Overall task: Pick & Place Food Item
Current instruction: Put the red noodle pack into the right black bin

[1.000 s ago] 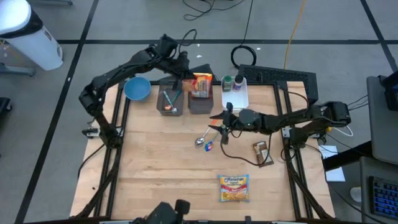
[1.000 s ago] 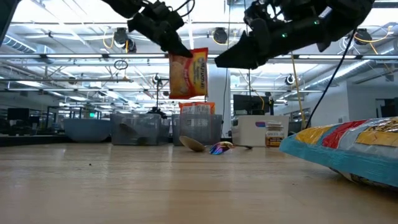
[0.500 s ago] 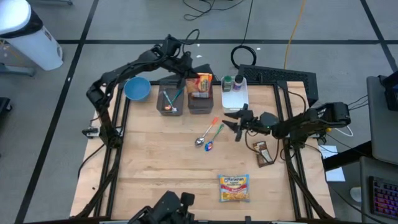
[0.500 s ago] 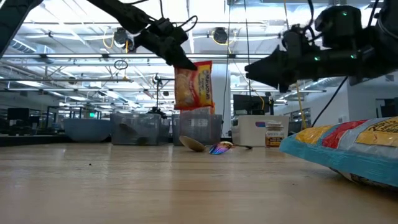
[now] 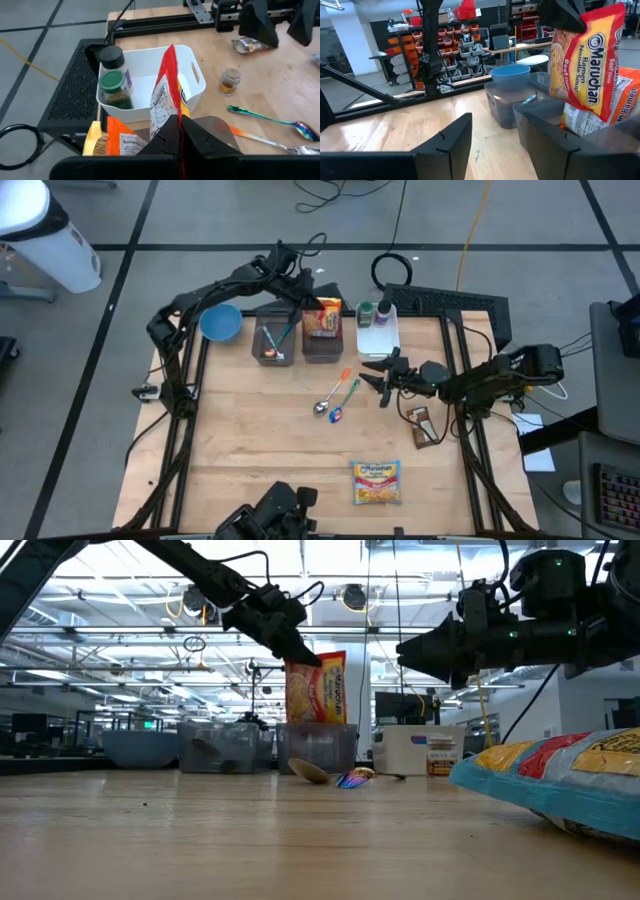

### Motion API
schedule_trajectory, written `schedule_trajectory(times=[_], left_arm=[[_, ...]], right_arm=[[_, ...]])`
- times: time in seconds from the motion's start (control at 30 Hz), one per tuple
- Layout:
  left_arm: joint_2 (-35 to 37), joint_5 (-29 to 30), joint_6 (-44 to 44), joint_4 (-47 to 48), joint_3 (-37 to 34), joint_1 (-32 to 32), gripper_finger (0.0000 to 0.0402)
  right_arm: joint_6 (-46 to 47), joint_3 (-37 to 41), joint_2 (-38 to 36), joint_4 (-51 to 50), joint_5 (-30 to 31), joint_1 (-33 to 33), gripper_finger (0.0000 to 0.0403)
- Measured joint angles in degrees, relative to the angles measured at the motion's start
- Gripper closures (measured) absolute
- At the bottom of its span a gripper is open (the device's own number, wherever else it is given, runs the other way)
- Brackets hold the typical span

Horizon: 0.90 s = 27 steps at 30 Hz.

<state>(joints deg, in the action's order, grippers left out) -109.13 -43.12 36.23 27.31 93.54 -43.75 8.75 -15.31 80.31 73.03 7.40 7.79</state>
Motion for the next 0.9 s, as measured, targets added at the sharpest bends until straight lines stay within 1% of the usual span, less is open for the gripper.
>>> schedule_trajectory(times=[0.57, 0.9], left_arm=[[-0.62, -0.40, -0.46, -0.14, -0.39, 0.16, 0.0398], [-4.62, -0.61, -0.75, -0.97, -0.44, 0.37, 0.0397]], right_arm=[[-0.02, 0.00, 0.00, 0.04, 0.02, 0.00, 0.0238], [0.87, 0.00, 0.00, 0.02, 0.02, 0.00, 0.0238]])
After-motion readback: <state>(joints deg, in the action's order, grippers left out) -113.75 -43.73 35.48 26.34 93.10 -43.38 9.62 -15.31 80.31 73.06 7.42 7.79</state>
